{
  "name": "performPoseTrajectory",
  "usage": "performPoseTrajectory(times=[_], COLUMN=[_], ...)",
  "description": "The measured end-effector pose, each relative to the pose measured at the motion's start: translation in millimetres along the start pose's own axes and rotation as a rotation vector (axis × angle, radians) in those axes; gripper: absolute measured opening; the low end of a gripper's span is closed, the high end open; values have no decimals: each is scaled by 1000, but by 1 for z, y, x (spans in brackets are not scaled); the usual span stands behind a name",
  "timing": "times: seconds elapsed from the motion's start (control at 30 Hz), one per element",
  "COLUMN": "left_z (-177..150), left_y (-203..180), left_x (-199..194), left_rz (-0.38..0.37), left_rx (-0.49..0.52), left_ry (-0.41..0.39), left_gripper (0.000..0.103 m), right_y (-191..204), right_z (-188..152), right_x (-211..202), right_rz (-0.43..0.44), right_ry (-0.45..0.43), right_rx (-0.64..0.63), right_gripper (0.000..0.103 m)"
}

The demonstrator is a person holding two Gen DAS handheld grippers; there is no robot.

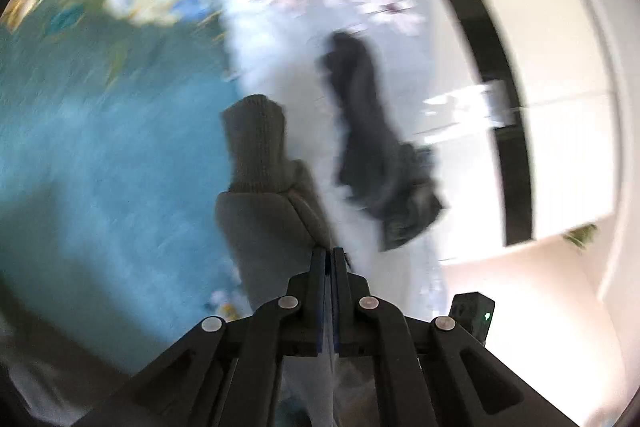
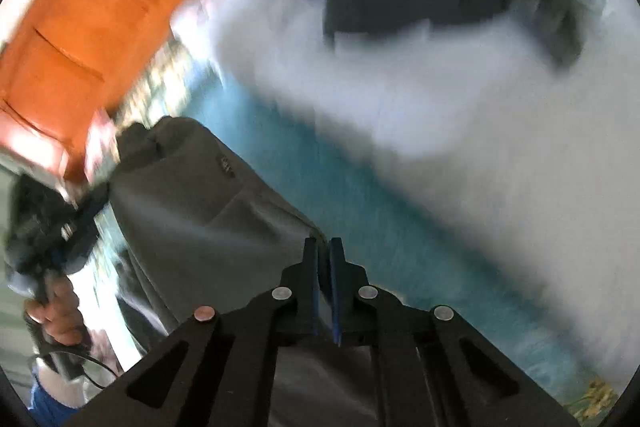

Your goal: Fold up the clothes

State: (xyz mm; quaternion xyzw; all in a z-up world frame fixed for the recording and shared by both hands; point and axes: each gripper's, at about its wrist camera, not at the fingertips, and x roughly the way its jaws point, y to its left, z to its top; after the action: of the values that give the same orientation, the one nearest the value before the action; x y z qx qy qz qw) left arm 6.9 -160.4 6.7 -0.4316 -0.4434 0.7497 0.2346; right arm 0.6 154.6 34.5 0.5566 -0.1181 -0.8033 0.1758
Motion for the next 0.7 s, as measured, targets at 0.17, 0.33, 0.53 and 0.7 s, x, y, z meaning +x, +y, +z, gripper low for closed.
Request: performPoseTrajectory(times=[0.17,0.33,0.53,0.7], left_z=[-14,-31,-26,-34], left_y=[63,119,116,127], left_x=[4,-2,-3,-7], left_rz=[200,295,310,294], left_rx=[-79,-233,-196,-229], left_ry=[51,69,70,62], left_gripper=[2,2,2,3], right_y=[24,52,52,19], right_z=[-16,-38,-36,-17], right_x=[14,50,43,47], right_rz=[-40,5,50,39], right_ry=[64,185,213,194], right_rx=[-124,-202,-268,-114], right_gripper=[4,5,25,34])
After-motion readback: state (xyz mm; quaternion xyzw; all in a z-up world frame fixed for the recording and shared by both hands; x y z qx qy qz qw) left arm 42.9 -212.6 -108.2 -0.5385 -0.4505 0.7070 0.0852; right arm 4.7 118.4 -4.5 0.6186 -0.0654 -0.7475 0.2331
